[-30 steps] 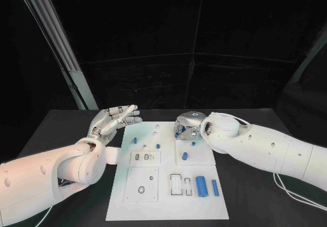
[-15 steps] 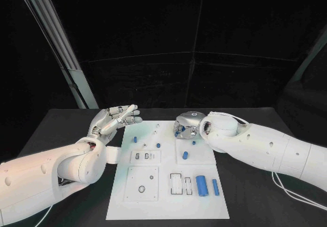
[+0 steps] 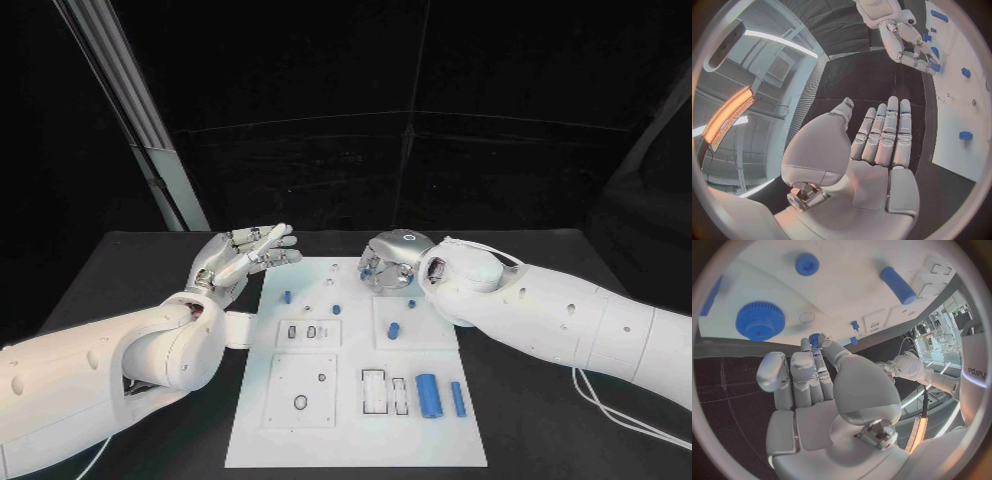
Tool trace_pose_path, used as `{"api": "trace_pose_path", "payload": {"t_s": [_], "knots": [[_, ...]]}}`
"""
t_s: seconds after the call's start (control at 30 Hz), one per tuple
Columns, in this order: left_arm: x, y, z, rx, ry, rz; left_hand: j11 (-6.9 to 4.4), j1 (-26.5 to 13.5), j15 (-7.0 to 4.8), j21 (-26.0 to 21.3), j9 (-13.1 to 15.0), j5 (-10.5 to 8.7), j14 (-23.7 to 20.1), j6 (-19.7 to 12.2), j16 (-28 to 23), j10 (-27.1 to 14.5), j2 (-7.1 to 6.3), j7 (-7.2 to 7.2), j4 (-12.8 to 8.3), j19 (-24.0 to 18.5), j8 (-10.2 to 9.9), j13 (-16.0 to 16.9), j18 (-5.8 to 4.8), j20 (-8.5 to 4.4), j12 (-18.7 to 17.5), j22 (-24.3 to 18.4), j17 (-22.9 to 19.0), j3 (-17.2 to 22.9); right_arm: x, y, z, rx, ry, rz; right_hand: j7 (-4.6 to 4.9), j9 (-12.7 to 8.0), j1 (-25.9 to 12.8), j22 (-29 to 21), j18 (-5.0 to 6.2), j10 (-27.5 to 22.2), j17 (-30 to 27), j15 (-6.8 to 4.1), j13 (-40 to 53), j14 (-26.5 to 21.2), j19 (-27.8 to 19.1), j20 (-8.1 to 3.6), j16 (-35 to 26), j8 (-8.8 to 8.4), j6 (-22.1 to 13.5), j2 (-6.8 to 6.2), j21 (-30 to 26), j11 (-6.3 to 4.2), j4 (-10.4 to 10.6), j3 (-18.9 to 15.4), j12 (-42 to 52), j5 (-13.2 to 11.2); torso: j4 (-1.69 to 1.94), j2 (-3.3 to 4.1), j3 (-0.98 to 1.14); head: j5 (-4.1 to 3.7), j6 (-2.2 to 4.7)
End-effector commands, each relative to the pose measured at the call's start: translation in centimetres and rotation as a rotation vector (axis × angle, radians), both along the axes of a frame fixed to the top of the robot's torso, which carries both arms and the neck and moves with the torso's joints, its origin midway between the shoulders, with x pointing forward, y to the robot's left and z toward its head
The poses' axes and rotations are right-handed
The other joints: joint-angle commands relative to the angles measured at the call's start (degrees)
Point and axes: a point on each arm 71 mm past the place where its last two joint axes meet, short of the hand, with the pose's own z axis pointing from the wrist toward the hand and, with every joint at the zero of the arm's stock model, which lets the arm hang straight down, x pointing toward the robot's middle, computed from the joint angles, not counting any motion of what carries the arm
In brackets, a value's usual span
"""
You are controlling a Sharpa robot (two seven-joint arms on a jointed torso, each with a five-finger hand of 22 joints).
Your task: Assemble the parts on the task board
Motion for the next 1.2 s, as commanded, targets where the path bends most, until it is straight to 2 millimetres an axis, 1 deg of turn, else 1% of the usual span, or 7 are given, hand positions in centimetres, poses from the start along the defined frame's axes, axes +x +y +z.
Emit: {"api": "trace_pose_path", "payload": {"t_s": [0.03,0.23,0.33,0.47,0.53,0.63,1.2], "knots": [[0.0,-0.2,0.1,-0.008,-0.004,-0.014,0.34,-0.31,0.33,-0.35,-0.08,0.23,0.03,-0.27,-0.21,0.03,0.08,1.42,-0.36,0.31,-0.26,-0.06,0.79,0.0,-0.37,-0.08,-0.07,0.13,0.5,0.4,0.9,0.071,-0.067,-0.026,0.13,0.15,-0.09,0.53,-1.0,-0.05,0.42,-0.14,-0.09,-0.12,0.35,-0.13,0.63,-0.22,0.11,-0.8,0.56,0.09,0.2,0.77,-0.16,-0.36,0.21,0.15,-0.03,0.35,0.15],[-0.1,-0.3,0.2,-0.01,-0.004,-0.018,0.34,-0.31,0.33,-0.35,-0.08,0.23,0.03,-0.27,-0.21,0.03,0.08,1.42,-0.36,0.31,-0.26,-0.06,0.79,0.0,-0.37,-0.08,-0.07,0.13,1.5,1.5,1.4,0.085,-0.086,-0.033,0.24,0.1,0.1,0.78,-1.04,-0.36,0.62,-0.05,-0.14,-0.11,0.38,-0.06,0.97,-0.38,-0.09,-1.44,0.77,0.22,0.52,1.7,-0.23,-0.36,0.67,0.46,-0.21,0.13,0.5],[-0.1,-0.4,0.2,-0.011,-0.004,-0.02,0.34,-0.31,0.33,-0.35,-0.08,0.23,0.03,-0.27,-0.21,0.03,0.08,1.42,-0.36,0.31,-0.26,-0.06,0.79,0.0,-0.37,-0.08,-0.07,0.13,1.9,1.9,1.4,0.089,-0.087,-0.033,0.28,0.09,0.14,0.83,-1.05,-0.43,0.65,-0.03,-0.15,-0.11,0.38,-0.04,1.04,-0.41,-0.14,-1.61,0.81,0.25,0.61,1.93,-0.24,-0.37,0.9,0.56,-0.3,-0.15,0.38],[-0.1,-0.5,0.2,-0.011,-0.004,-0.022,0.34,-0.31,0.33,-0.36,-0.07,0.23,0.03,-0.27,-0.22,0.02,0.09,1.42,-0.36,0.31,-0.26,-0.06,0.79,0.0,-0.38,-0.08,-0.07,0.14,2.3,2.6,1.5,0.091,-0.086,-0.031,0.37,0.06,0.18,0.95,-1.06,-0.64,0.72,0.04,-0.17,-0.13,0.38,0.02,1.22,-0.47,-0.31,-2.07,0.92,0.34,0.86,2.46,-0.26,-0.45,0.98,0.61,-0.45,-0.22,0.36],[-0.1,-0.5,0.3,-0.012,-0.005,-0.023,0.35,-0.3,0.34,-0.38,-0.07,0.23,0.03,-0.29,-0.26,-0.02,0.12,1.42,-0.4,0.31,-0.3,-0.06,0.79,0.01,-0.43,-0.11,-0.08,0.14,2.5,2.9,1.5,0.09,-0.083,-0.031,0.4,0.06,0.19,1.0,-1.07,-0.72,0.74,0.06,-0.17,-0.13,0.39,0.04,1.27,-0.49,-0.37,-2.2,0.96,0.37,0.94,2.63,-0.27,-0.47,1.01,0.75,-0.38,-0.23,0.56],[-0.1,-0.5,0.3,-0.013,-0.005,-0.025,0.36,-0.29,0.34,-0.38,-0.07,0.23,0.03,-0.28,-0.27,-0.02,0.13,1.42,-0.41,0.31,-0.31,-0.06,0.79,0.01,-0.44,-0.11,-0.08,0.14,2.8,3.2,1.4,0.084,-0.074,-0.032,0.43,0.05,0.17,0.97,-1.06,-0.77,0.79,0.08,-0.18,-0.13,0.36,0.06,1.33,-0.51,-0.43,-2.31,0.96,0.4,1.02,2.73,-0.27,-0.49,1.18,0.8,-0.48,-0.31,0.47],[-0.1,-0.9,0.3,-0.017,-0.003,-0.036,0.36,-0.29,0.34,-0.38,-0.07,0.23,0.03,-0.28,-0.27,-0.02,0.13,1.42,-0.41,0.31,-0.31,-0.06,0.79,0.01,-0.44,-0.11,-0.08,0.14,3.4,4.4,0.5,0.018,0.002,-0.03,0.51,0.06,-0.21,1.26,-1.1,-0.92,-0.08,0.2,-0.13,-0.35,0.39,0.19,1.08,-0.48,-0.63,-3.5,1.17,0.49,1.83,3.25,-0.17,-0.59,1.12,0.92,-0.46,0.0,0.3]]}}
